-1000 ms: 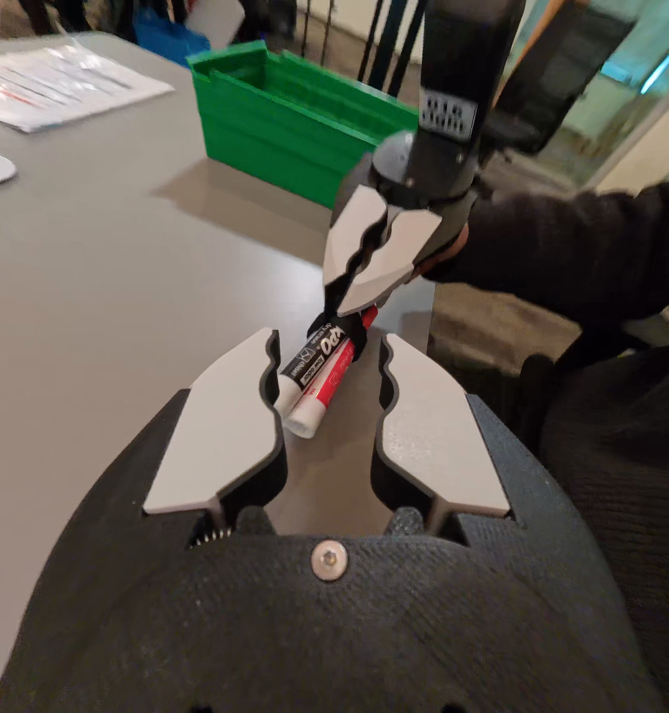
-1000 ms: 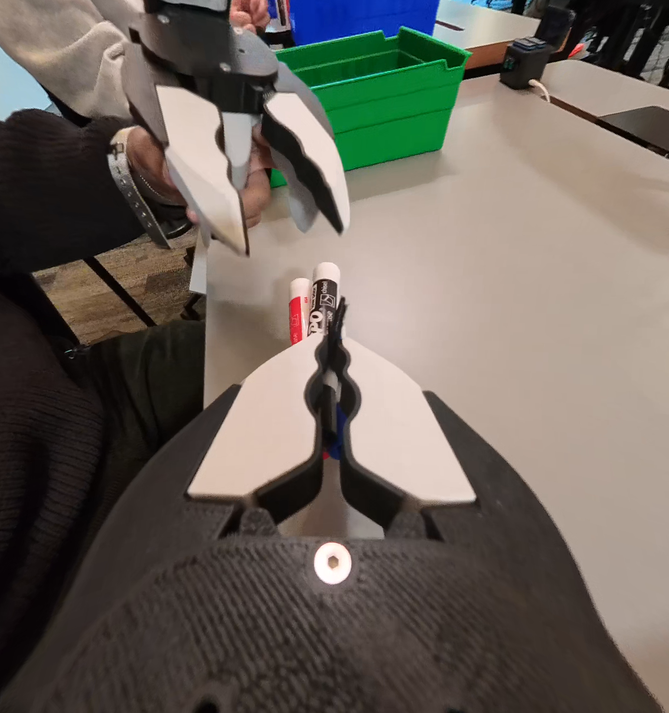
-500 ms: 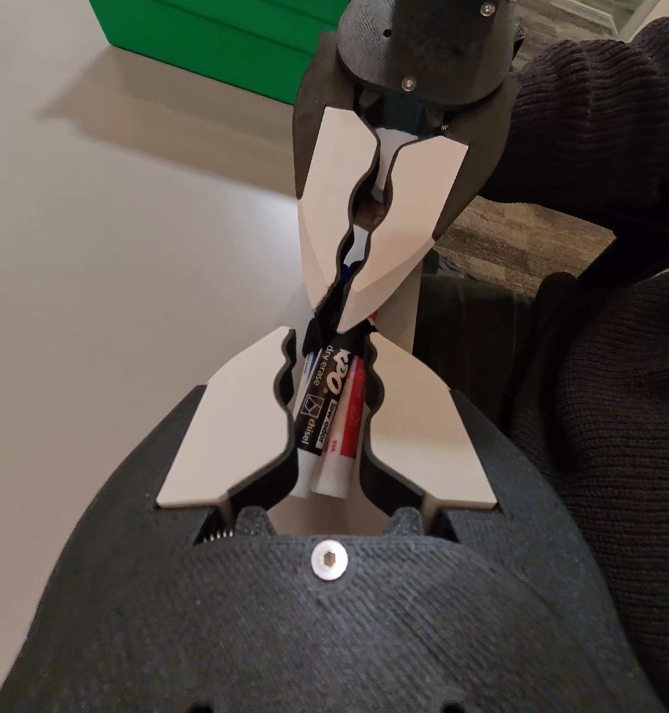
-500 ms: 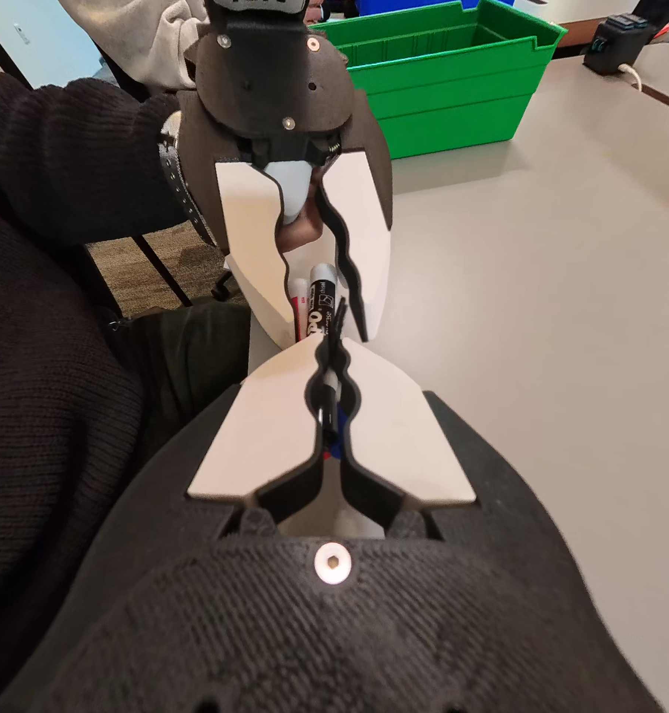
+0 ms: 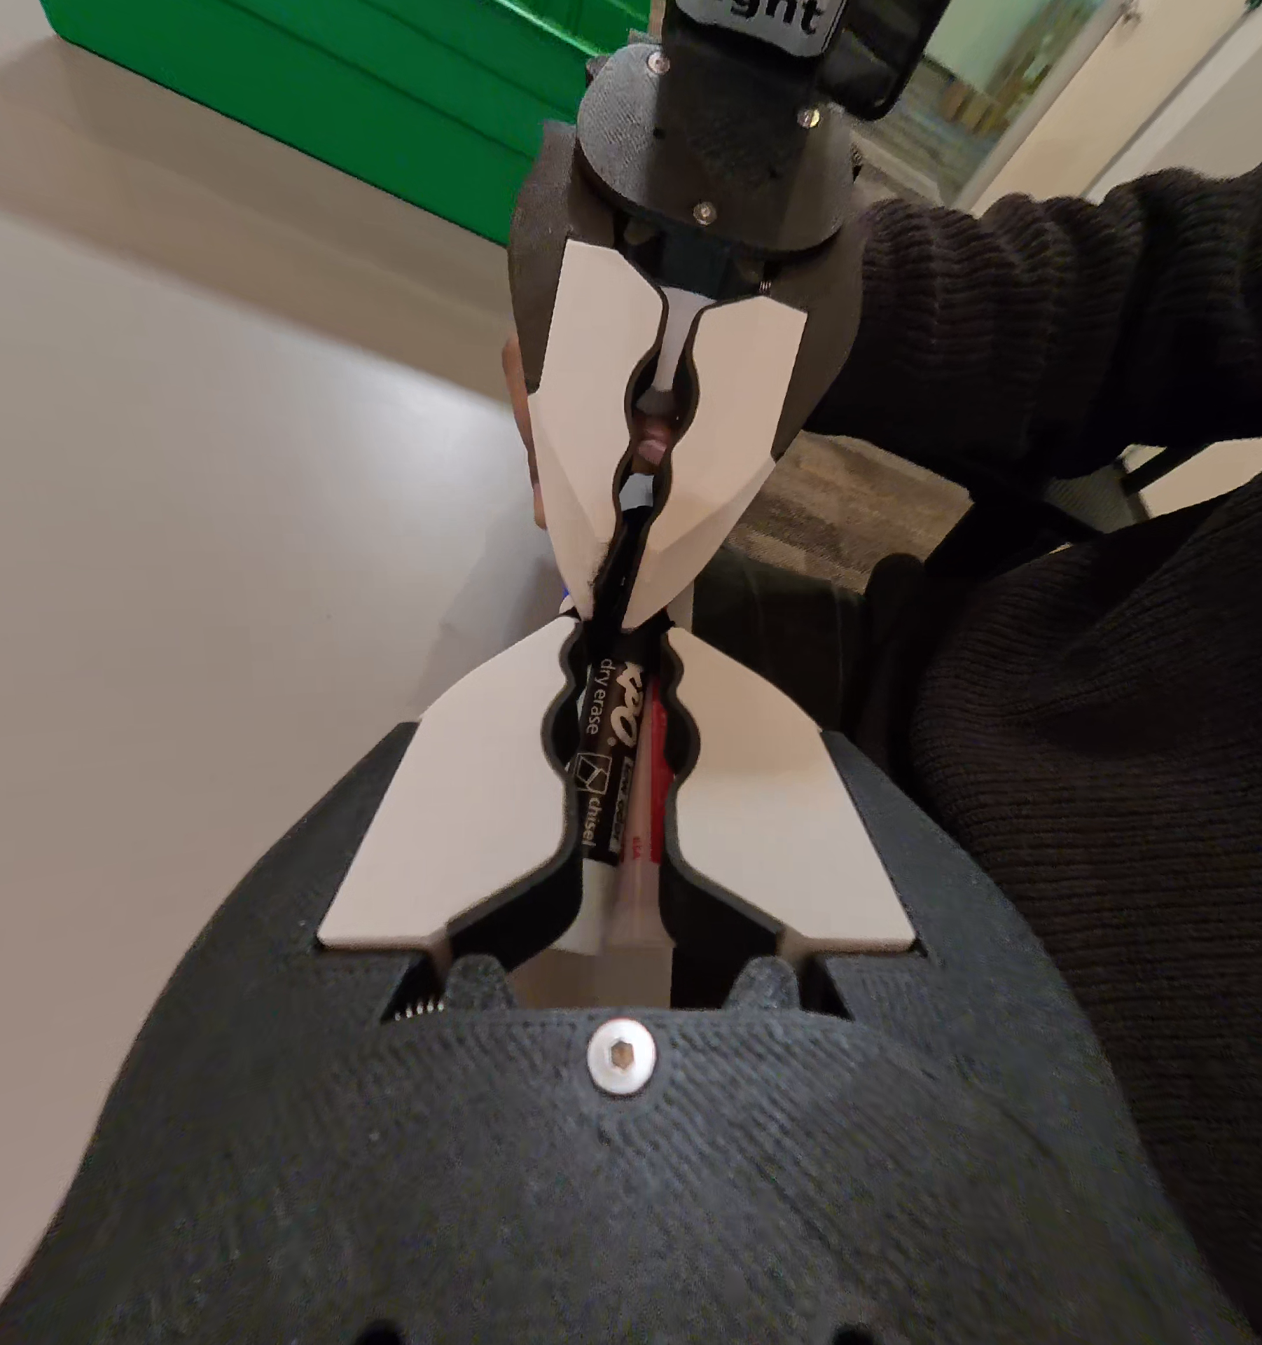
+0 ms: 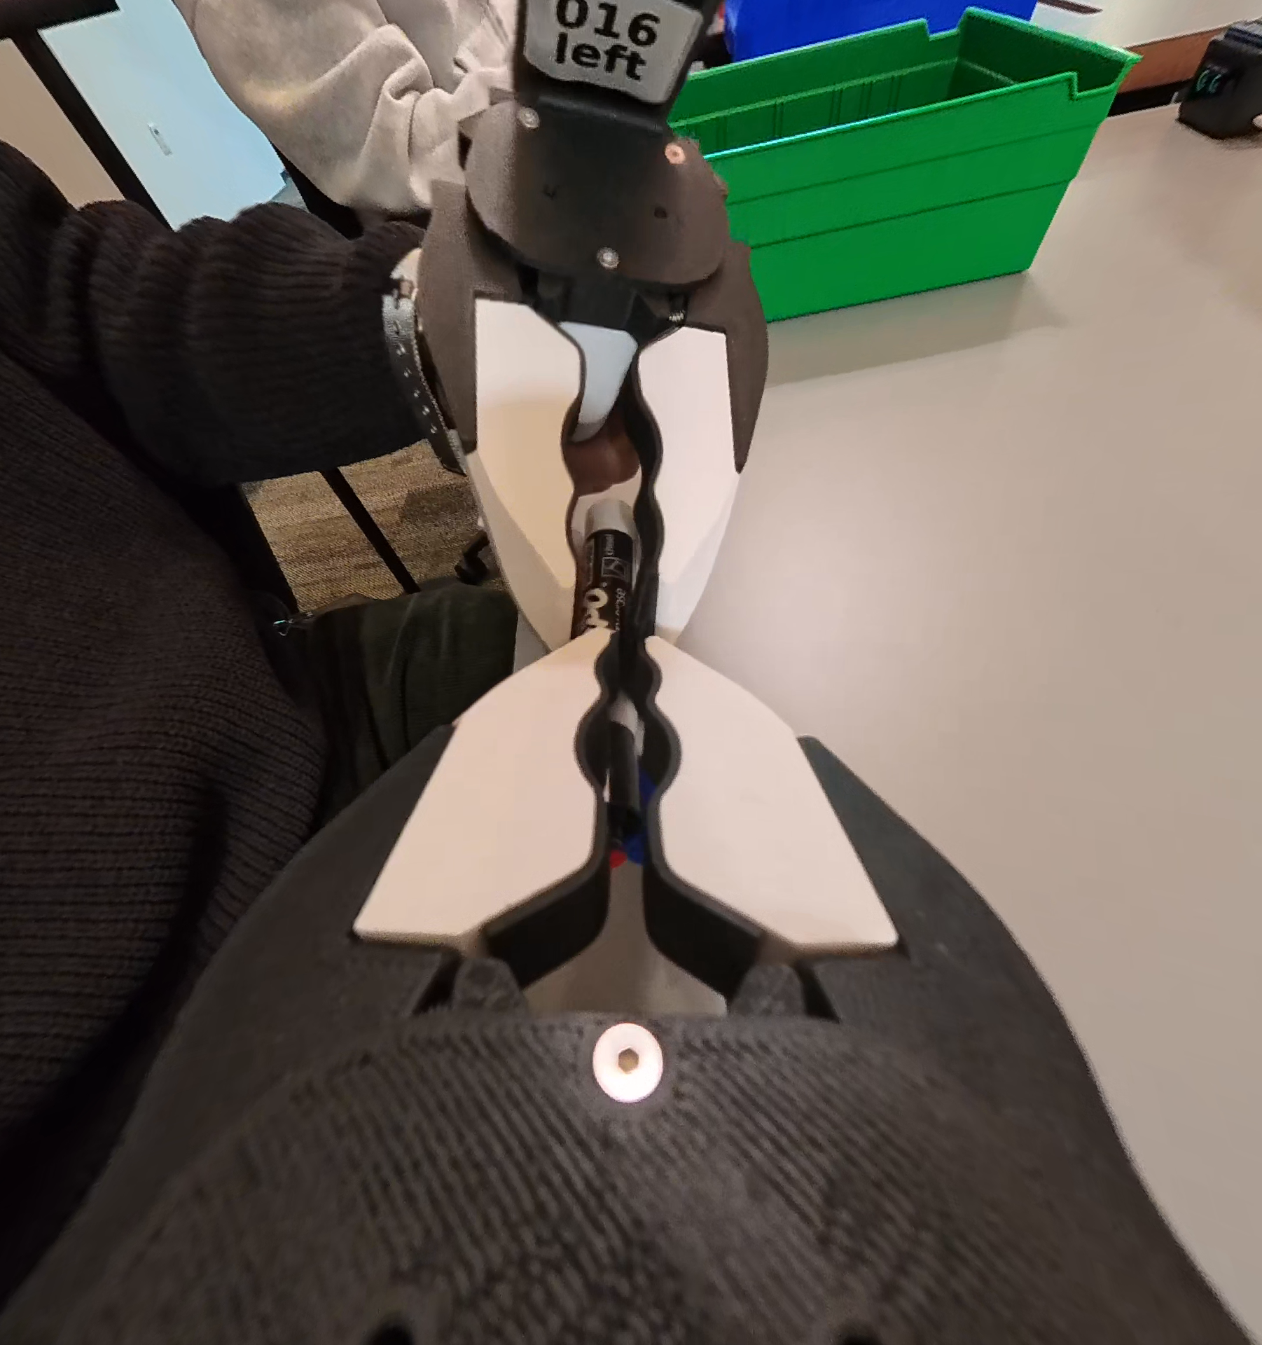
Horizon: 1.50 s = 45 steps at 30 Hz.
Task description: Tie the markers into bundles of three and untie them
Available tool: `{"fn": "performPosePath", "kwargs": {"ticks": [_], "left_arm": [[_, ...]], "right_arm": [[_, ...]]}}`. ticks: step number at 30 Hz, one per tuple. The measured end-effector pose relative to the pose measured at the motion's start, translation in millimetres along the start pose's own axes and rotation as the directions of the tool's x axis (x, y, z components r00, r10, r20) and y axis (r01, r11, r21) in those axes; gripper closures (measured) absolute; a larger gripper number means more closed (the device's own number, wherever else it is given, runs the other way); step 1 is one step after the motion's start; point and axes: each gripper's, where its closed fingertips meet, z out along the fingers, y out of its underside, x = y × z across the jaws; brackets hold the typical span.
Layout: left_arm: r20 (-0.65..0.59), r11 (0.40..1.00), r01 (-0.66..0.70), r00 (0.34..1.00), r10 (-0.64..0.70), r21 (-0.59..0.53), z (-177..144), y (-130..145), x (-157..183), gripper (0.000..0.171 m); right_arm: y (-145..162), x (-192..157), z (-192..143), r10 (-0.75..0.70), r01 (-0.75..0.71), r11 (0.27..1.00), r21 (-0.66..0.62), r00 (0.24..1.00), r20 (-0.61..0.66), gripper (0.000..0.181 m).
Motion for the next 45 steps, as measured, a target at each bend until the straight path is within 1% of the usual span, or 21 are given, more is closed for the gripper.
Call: {"fn": "performPosePath", "kwargs": {"ticks": [4, 7, 13, 16, 21, 28, 32, 36, 38, 42, 45], "left_arm": [[-0.038, 0.999, 0.037, 0.999, -0.036, 0.037, -5, -4, 0, 0.159], [-0.062, 0.998, 0.050, 0.997, -0.047, 0.039, -5, -3, 2, 0.160], [-0.074, 0.998, 0.040, 0.997, -0.036, 0.045, -7, -4, 4, 0.163], [-0.086, 0.998, 0.032, 0.996, -0.027, 0.056, -9, -6, 6, 0.167], [-0.099, 0.999, 0.026, 0.995, -0.021, 0.044, -10, -5, 8, 0.167], [-0.092, 0.998, 0.023, 0.996, -0.017, 0.058, -10, -9, 7, 0.168], [-0.093, 0.999, 0.020, 0.996, -0.016, 0.049, -7, -8, 8, 0.168], [-0.094, 0.999, 0.024, 0.995, -0.020, 0.045, -7, -7, 7, 0.168], [-0.087, 0.999, 0.025, 0.996, -0.021, 0.045, -8, -7, 6, 0.168], [-0.071, 0.999, 0.043, 0.997, -0.041, 0.026, -6, -2, 0, 0.168], [-0.061, 0.998, 0.052, 0.997, -0.050, 0.021, -5, 0, -3, 0.168]], "right_arm": [[-1, -3, 0, 0.002, -0.002, 1.000, 0.007, 1.000, 0.019, 0.177], [-1, -5, 1, 0.003, -0.003, 1.000, 0.009, 1.000, 0.029, 0.178], [-3, -7, 0, 0.015, -0.016, 1.000, 0.017, 0.999, 0.036, 0.178], [-6, -9, 0, 0.027, -0.028, 0.999, 0.032, 0.998, 0.048, 0.178], [-6, -12, 1, 0.020, -0.021, 1.000, 0.021, 0.998, 0.052, 0.178], [-13, -9, -3, 0.015, -0.016, 0.998, 0.063, 1.000, 0.020, 0.175], [-15, -7, -5, 0.016, -0.017, 0.997, 0.072, 1.000, 0.006, 0.170], [-18, 0, -11, 0.024, -0.022, 0.995, 0.093, 0.999, -0.027, 0.158], [-19, 4, -15, 0.036, -0.032, 0.994, 0.104, 0.999, -0.034, 0.160], [-12, 11, -18, 0.022, -0.017, 0.997, 0.072, 0.998, -0.066, 0.155], [-2, 10, -15, -0.005, 0.007, 1.000, 0.014, 0.997, -0.073, 0.146]]}}
